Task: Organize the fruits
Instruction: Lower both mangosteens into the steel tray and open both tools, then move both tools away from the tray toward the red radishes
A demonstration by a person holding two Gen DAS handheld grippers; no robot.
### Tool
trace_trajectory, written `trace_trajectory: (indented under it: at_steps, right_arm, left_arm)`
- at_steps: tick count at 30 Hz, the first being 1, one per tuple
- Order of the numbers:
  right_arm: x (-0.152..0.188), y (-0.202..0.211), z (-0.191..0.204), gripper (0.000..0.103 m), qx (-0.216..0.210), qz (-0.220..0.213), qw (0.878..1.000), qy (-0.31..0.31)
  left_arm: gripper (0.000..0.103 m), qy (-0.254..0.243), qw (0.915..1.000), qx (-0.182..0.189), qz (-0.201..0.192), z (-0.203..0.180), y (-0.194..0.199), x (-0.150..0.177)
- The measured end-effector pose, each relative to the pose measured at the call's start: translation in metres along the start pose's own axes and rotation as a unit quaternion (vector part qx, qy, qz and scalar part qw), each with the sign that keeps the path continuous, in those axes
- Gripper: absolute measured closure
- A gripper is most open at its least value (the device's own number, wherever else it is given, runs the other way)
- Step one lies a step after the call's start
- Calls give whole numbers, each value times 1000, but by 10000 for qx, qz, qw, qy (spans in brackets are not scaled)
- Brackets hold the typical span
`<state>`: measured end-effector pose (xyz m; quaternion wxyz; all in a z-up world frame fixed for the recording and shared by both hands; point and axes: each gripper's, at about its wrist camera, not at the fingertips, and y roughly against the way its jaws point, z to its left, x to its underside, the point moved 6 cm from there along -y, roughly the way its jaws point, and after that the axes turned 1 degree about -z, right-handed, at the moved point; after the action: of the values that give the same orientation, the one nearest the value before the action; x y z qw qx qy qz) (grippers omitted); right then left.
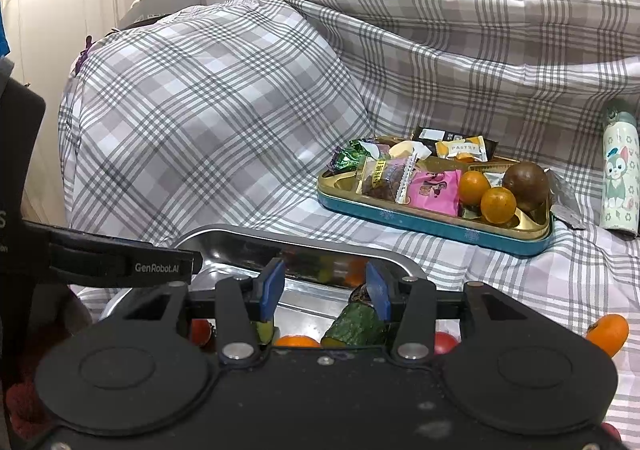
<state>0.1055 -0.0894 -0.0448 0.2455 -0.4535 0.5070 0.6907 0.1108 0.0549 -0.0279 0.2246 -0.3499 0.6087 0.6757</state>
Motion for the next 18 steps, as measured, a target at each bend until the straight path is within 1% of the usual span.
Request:
trace_trajectory:
  at_steps: [9,14,18]
  right_arm:
    - [2,-2,2,56,-13,104,9999,-23]
    - [4,-2,1,56,-117,296,9994,-151]
    - [4,1,-1,56,-137,362,9991,-189]
  left_arm:
    - [51,-13,10000,6,19,-1,1,1]
    - [51,-49,9999,67,103,-4,-1,2]
    - [51,-160,9993,190,277,-8,-4,4]
